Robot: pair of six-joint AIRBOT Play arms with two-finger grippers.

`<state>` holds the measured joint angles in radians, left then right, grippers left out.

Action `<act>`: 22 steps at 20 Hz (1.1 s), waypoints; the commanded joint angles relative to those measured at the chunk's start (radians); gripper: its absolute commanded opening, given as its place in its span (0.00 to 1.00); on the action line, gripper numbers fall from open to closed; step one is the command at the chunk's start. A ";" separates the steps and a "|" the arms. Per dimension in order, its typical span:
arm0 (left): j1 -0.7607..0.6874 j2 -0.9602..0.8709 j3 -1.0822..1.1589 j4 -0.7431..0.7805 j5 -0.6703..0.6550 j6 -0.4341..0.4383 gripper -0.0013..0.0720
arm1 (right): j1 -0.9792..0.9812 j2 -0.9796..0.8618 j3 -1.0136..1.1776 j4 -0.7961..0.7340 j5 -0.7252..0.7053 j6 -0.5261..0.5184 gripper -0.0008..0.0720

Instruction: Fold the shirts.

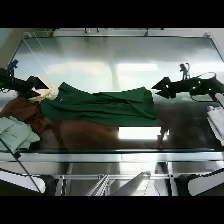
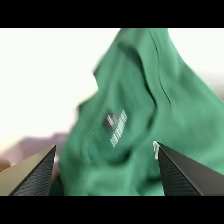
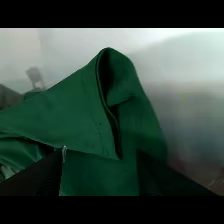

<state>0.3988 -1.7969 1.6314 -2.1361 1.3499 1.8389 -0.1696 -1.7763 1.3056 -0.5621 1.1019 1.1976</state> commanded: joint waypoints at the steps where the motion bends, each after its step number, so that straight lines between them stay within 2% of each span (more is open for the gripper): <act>1: -0.036 -0.108 0.187 0.042 -0.051 -0.034 0.99 | 0.070 -0.050 0.001 0.028 -0.031 0.030 0.70; 6: -0.126 -0.320 0.395 0.035 -0.050 -0.034 0.99 | 0.108 -0.115 0.001 0.041 -0.017 0.060 0.70; 8: -0.156 -0.391 0.454 -0.035 -0.050 -0.032 0.97 | 0.128 -0.119 0.001 0.047 -0.018 0.060 0.70; 10: -0.172 -0.433 0.447 -0.120 -0.069 -0.022 0.97 | 0.141 -0.119 0.001 0.055 -0.016 0.060 0.70; 13: -0.174 -0.459 0.378 -0.164 -0.072 -0.022 0.96 | 0.145 -0.119 0.001 0.067 -0.013 0.059 0.70; 14: -0.173 -0.475 0.381 -0.180 -0.029 -0.022 0.83 | 0.145 -0.119 0.001 0.072 -0.013 0.059 0.70; 17: -0.173 -0.510 0.430 -0.198 0.109 -0.014 0.13 | 0.146 -0.119 0.001 0.101 -0.006 0.048 0.70; 18: -0.173 -0.506 0.430 -0.204 0.120 -0.011 0.05 | 0.145 -0.119 0.001 0.121 0.004 0.039 0.70; 20: -0.171 -0.498 0.430 -0.251 0.142 0.008 0.05 | 0.146 -0.119 0.001 0.156 0.024 0.016 0.70; 21: -0.171 -0.497 0.430 -0.266 0.153 0.012 0.05 | 0.146 -0.119 0.001 0.155 0.027 0.012 0.67; 22: -0.170 -0.497 0.430 -0.274 0.159 0.011 0.05 | 0.146 -0.119 0.001 0.155 0.035 -0.002 0.41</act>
<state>0.2276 -2.2929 2.0560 -2.3505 1.4574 1.8370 -0.0238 -1.8969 1.3048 -0.4488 1.1103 1.2255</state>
